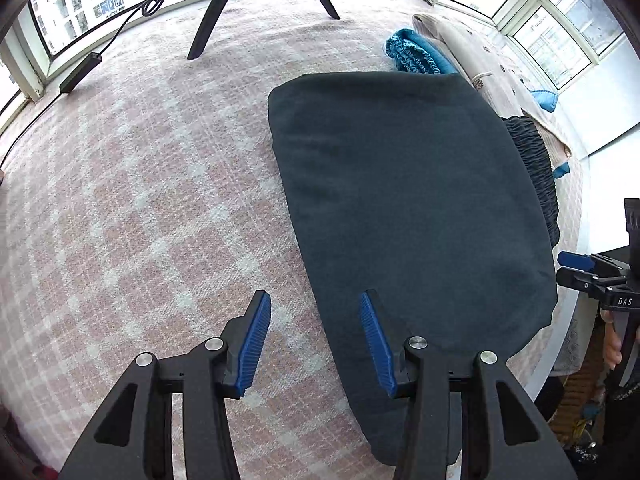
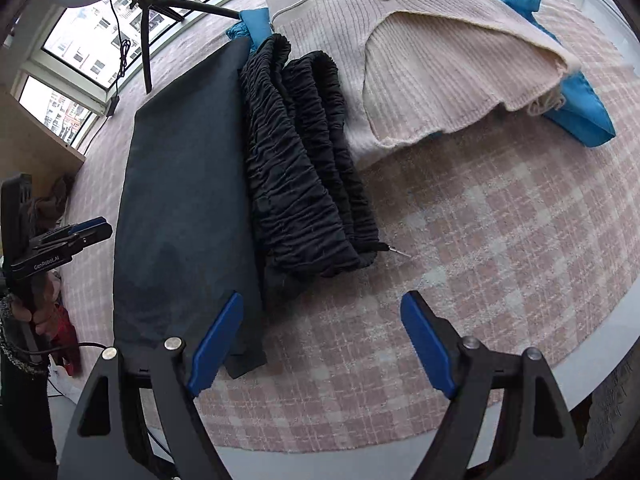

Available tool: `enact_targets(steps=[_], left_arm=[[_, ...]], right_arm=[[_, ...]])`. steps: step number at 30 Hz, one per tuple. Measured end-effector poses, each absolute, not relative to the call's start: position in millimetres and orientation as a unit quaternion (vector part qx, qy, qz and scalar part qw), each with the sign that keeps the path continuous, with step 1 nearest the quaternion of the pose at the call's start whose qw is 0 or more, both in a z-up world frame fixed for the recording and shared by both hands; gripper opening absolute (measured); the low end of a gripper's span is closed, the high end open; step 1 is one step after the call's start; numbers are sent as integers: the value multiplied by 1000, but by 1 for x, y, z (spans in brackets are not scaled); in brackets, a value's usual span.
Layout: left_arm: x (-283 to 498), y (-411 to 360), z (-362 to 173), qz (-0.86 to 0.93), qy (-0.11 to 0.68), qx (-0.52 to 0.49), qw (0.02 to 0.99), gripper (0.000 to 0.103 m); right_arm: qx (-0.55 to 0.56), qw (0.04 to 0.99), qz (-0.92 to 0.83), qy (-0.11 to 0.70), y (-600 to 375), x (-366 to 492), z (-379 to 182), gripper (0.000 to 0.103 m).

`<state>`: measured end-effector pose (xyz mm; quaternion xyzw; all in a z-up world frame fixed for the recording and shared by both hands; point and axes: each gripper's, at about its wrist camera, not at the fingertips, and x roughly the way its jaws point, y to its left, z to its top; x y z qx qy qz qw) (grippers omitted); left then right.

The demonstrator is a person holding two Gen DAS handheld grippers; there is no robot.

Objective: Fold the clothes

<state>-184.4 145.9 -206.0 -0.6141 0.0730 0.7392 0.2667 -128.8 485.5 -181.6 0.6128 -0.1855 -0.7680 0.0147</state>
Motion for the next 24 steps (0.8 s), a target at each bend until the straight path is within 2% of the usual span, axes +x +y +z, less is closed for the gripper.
enact_targets(steps=[4, 8, 12, 14, 19, 22, 24], left_arm=[[-187, 149, -202, 737, 94, -607, 282, 45], [-194, 154, -193, 733, 116, -592, 314, 45], [-210, 180, -176, 718, 166, -562, 377, 45], [-228, 198, -167, 703, 193, -544, 416, 55], [-287, 265, -159, 665, 269, -511, 473, 61], [-297, 284, -157, 634, 310, -490, 513, 69], [-304, 299, -165, 610, 330, -485, 533, 70]], right_arm=[[592, 15, -761, -265, 471, -123, -199, 81], [575, -19, -763, -294, 459, -125, -201, 81], [578, -61, -771, -261, 439, -141, -203, 81], [582, -69, -772, -246, 428, -146, -208, 82], [577, -93, -788, -193, 404, -147, -217, 82], [571, -82, -791, -206, 403, -150, -220, 80], [567, -80, -787, -231, 408, -150, -224, 80]])
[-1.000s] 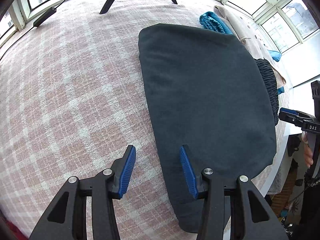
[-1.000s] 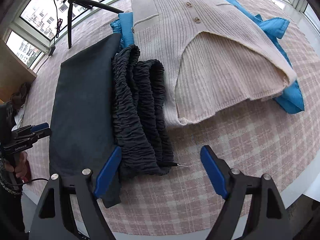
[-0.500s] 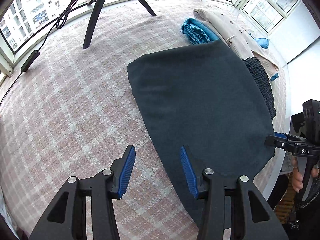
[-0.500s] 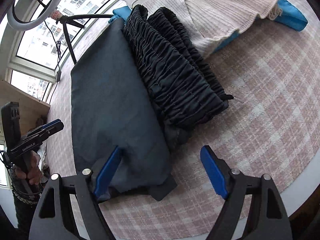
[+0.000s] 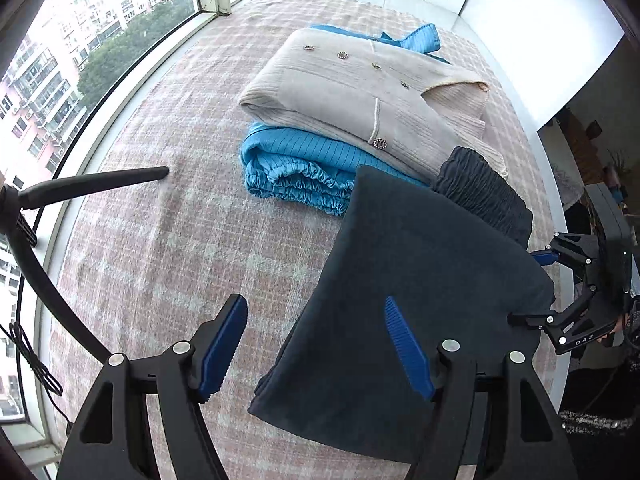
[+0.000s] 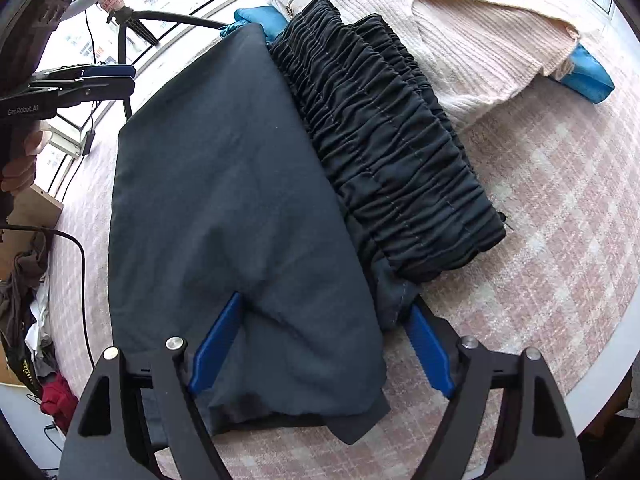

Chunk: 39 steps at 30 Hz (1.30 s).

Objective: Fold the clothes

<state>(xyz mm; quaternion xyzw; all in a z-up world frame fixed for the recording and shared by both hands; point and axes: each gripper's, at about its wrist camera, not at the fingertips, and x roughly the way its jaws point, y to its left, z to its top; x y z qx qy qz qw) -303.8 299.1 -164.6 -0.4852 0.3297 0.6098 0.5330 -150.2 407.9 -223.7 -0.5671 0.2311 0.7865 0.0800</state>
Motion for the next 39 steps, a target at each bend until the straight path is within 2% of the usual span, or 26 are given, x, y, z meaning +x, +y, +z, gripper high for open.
enact_targets(steps=[6, 13, 18, 21, 22, 23, 24, 25, 26, 28, 30, 32, 35, 39], left_arm=[[-306, 331, -202, 514, 378, -503, 583, 70], [-277, 356, -211, 430, 412, -486, 640, 70], [-256, 368, -222, 408, 427, -472, 654, 70], [-248, 368, -220, 405, 423, -464, 665, 65], [-248, 369, -220, 408, 421, -465, 664, 60], [-249, 369, -219, 410, 416, -468, 663, 48], [-250, 370, -217, 413, 410, -473, 661, 42], [-251, 370, -216, 417, 404, -477, 660, 33], [-251, 370, -214, 421, 397, -481, 658, 24], [-246, 365, -209, 438, 391, -478, 653, 16], [-240, 359, -204, 456, 386, -473, 648, 12], [-233, 353, -195, 471, 383, -464, 645, 10], [-226, 348, -182, 481, 380, -454, 647, 10], [-230, 365, -171, 486, 391, -438, 647, 10]], right_arm=[[-543, 89, 794, 259, 409, -157, -234, 82], [-531, 95, 791, 288, 408, -166, -246, 83], [-535, 105, 796, 264, 395, -175, -255, 83], [-520, 112, 807, 255, 386, -177, -260, 85], [-518, 111, 810, 251, 383, -178, -262, 83], [-517, 108, 812, 248, 382, -179, -263, 77], [-514, 98, 813, 257, 382, -180, -264, 71], [-510, 88, 813, 266, 383, -180, -265, 49], [-506, 66, 807, 296, 385, -181, -270, 34], [-503, 58, 803, 312, 386, -184, -275, 32], [-501, 52, 804, 315, 385, -186, -277, 27], [-494, 45, 805, 326, 383, -191, -274, 21], [-489, 43, 814, 312, 373, -186, -263, 19], [-480, 49, 823, 300, 406, -175, -239, 18]])
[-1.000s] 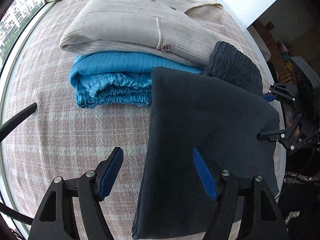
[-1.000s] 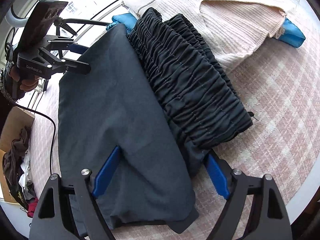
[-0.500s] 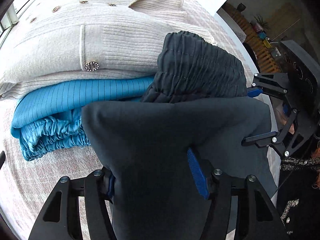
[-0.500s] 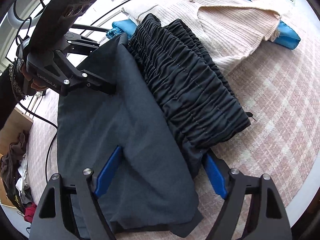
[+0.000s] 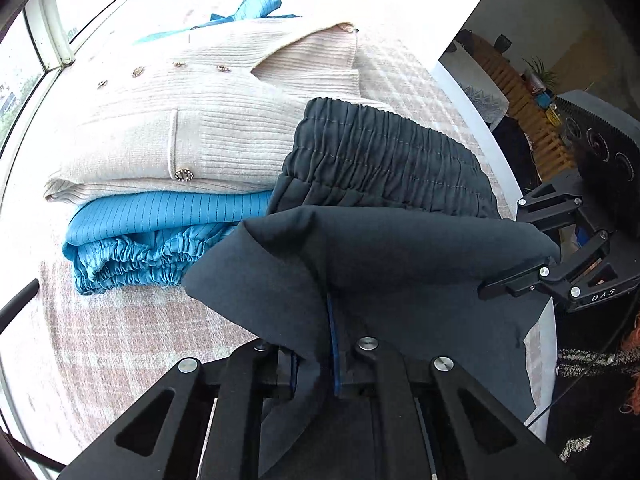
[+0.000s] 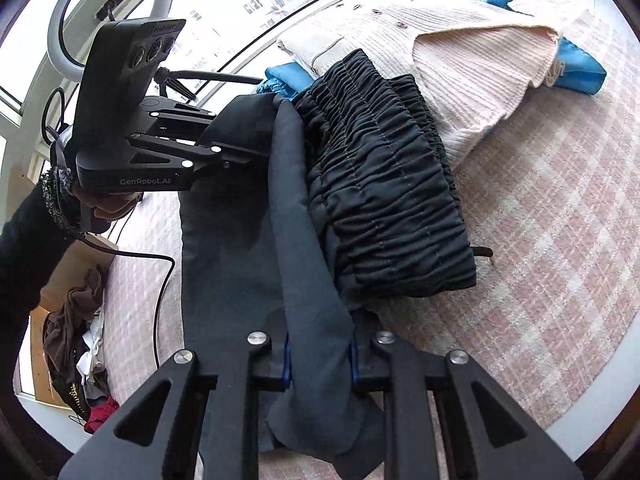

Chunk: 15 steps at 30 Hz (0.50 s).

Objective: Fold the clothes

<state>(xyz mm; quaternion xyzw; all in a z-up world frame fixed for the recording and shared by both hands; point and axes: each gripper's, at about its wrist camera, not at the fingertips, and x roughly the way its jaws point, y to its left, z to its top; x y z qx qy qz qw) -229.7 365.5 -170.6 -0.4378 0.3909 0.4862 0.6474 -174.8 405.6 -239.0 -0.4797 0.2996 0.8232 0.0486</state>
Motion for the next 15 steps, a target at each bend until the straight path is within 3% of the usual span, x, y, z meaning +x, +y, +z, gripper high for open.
enact_targets(steps=[7, 15], left_arm=[[-234, 365, -127, 529, 360, -423, 641, 10], [-261, 362, -38, 616, 338, -369, 608, 10]], right_arm=[[-466, 63, 847, 250, 449, -117, -173, 18], [-409, 31, 894, 180, 479, -149, -87, 18]])
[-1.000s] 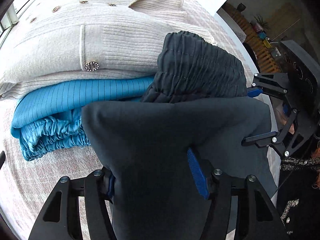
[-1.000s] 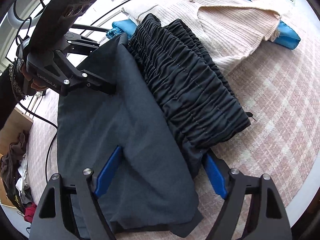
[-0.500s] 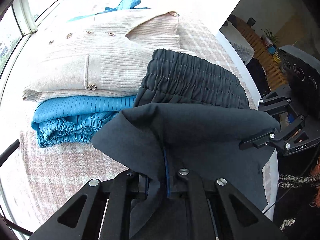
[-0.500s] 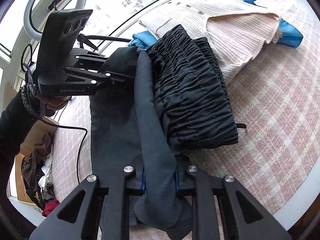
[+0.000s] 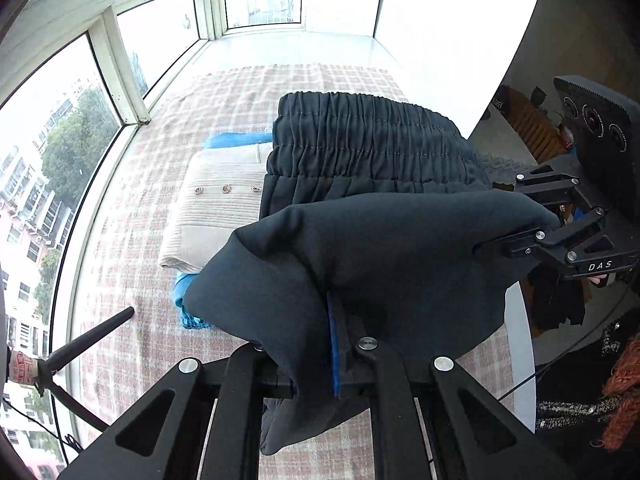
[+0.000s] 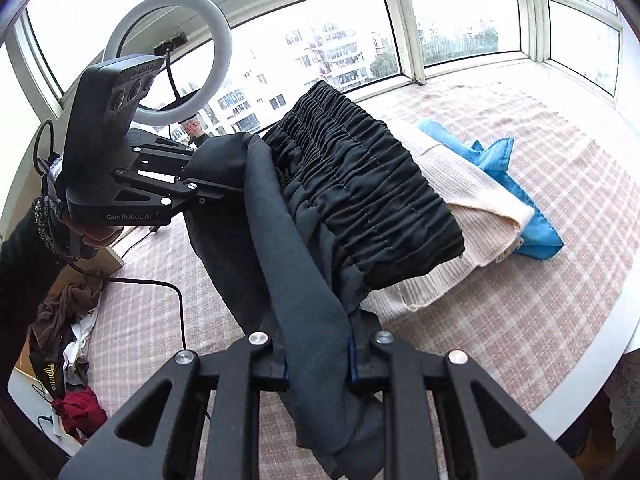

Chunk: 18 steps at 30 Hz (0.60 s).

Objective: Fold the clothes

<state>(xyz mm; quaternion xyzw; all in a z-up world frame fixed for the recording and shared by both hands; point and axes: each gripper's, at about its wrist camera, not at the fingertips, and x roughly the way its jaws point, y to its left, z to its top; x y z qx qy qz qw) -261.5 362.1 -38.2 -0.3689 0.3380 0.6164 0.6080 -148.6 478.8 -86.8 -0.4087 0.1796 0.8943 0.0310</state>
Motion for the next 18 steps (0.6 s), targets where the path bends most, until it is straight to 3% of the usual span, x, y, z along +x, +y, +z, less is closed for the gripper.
enact_targets(steps=[5, 9, 16, 18], left_arm=[[-282, 406, -2, 644, 353, -341, 587, 10], [-310, 468, -13, 636, 371, -347, 580, 10], [-345, 569, -109, 612, 382, -396, 568, 11], [-365, 582, -126, 618, 379, -415, 550, 18]], right_arm=[[-377, 1, 905, 199, 535, -169, -54, 18], [-373, -2, 896, 242, 593, -196, -66, 18], [-441, 46, 850, 283, 674, -245, -143, 18], [-479, 61, 830, 279, 684, -257, -163, 28]])
